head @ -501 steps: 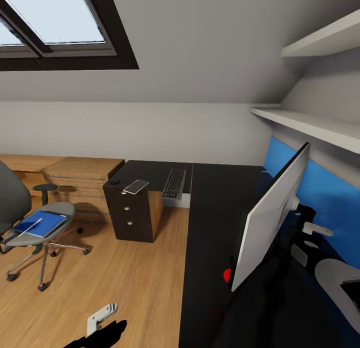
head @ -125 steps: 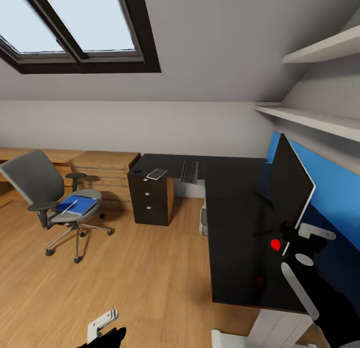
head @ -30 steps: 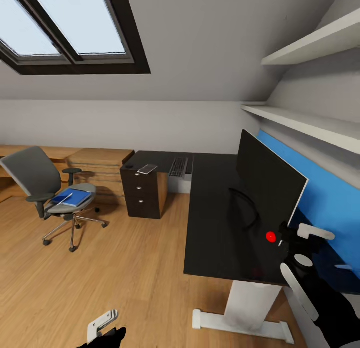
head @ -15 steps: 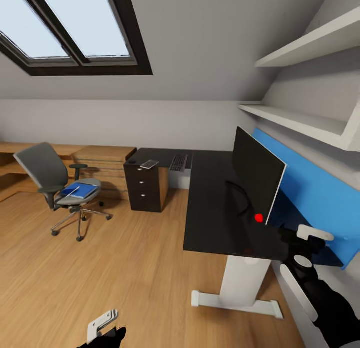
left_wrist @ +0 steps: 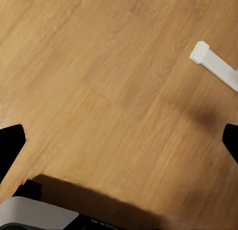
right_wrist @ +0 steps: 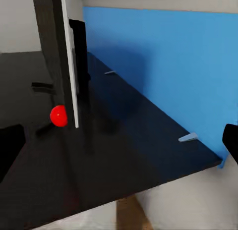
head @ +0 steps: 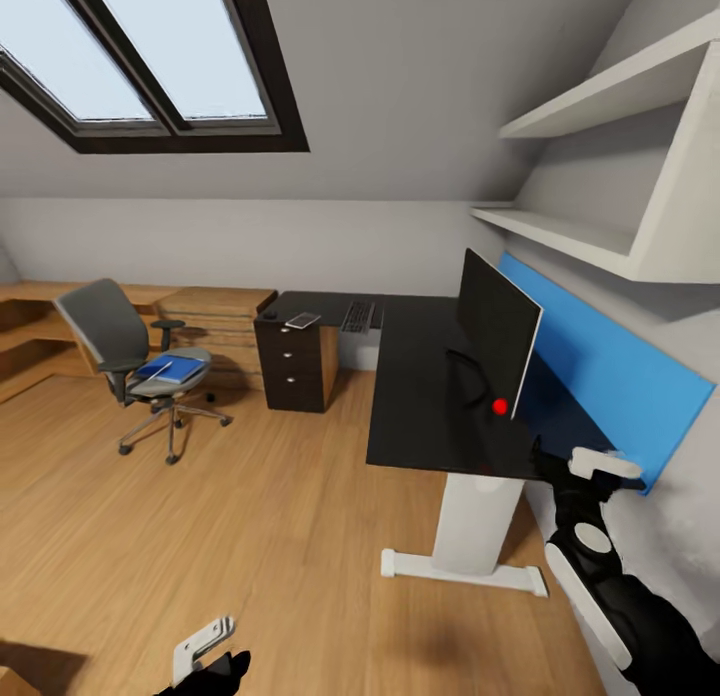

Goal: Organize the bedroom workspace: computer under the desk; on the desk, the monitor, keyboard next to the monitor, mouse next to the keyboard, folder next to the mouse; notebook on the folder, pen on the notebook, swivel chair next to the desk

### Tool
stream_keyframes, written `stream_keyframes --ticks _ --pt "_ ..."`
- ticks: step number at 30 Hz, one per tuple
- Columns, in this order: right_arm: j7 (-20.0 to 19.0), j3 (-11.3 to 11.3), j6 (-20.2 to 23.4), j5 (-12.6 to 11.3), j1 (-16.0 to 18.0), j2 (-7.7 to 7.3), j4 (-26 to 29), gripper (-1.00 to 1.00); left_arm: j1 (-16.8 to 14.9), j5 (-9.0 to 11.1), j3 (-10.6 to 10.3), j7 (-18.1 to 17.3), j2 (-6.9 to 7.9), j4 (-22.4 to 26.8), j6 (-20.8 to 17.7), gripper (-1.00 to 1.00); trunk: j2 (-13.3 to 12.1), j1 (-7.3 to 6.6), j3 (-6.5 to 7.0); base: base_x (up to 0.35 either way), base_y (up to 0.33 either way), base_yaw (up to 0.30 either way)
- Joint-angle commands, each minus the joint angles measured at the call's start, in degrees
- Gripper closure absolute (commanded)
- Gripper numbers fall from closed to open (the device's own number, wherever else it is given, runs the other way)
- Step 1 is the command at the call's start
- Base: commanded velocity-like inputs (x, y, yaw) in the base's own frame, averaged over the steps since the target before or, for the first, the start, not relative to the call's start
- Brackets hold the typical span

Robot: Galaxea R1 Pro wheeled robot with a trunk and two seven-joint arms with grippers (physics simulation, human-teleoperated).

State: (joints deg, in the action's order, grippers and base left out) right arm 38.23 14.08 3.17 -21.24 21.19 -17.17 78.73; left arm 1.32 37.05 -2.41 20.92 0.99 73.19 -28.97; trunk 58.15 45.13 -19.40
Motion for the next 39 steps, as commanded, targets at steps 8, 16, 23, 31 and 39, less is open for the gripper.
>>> stream_keyframes --ticks 8,16,23,31,39 --pt "0.4 10.9 -2.1 -0.2 -11.8 4.83 1.3 -1.00 0.0 0.7 -0.8 0.4 0.21 0.2 5.7 -1.00 0.1 -0.03 -0.06 -0.226 0.000 0.000" --pt "-0.1 22.6 -16.0 -0.3 -16.2 8.21 -19.0 -1.00 0.1 0.3 -4.3 0.3 0.50 -14.0 16.4 -1.00 -2.8 -1.56 1.20 -0.006 0.000 0.000" --pt "-5.8 22.3 -22.7 0.2 -16.2 16.26 -35.1 -1.00 0.0 -14.2 -4.7 0.2 0.12 -29.4 31.1 -1.00 -5.6 -3.10 2.45 0.000 0.000 -0.025" --pt "-7.0 22.1 -28.8 0.3 -16.1 17.97 -40.1 -1.00 0.1 -17.4 -4.8 0.2 -0.03 -33.2 35.1 -1.00 -8.8 -4.86 3.89 0.000 0.000 0.020" --pt "-7.0 21.9 -31.6 0.0 -15.4 18.79 -47.1 -1.00 0.0 -17.7 -4.9 0.3 -1.84 -33.4 35.2 -1.00 -12.0 -6.62 5.27 0.000 0.000 0.223"
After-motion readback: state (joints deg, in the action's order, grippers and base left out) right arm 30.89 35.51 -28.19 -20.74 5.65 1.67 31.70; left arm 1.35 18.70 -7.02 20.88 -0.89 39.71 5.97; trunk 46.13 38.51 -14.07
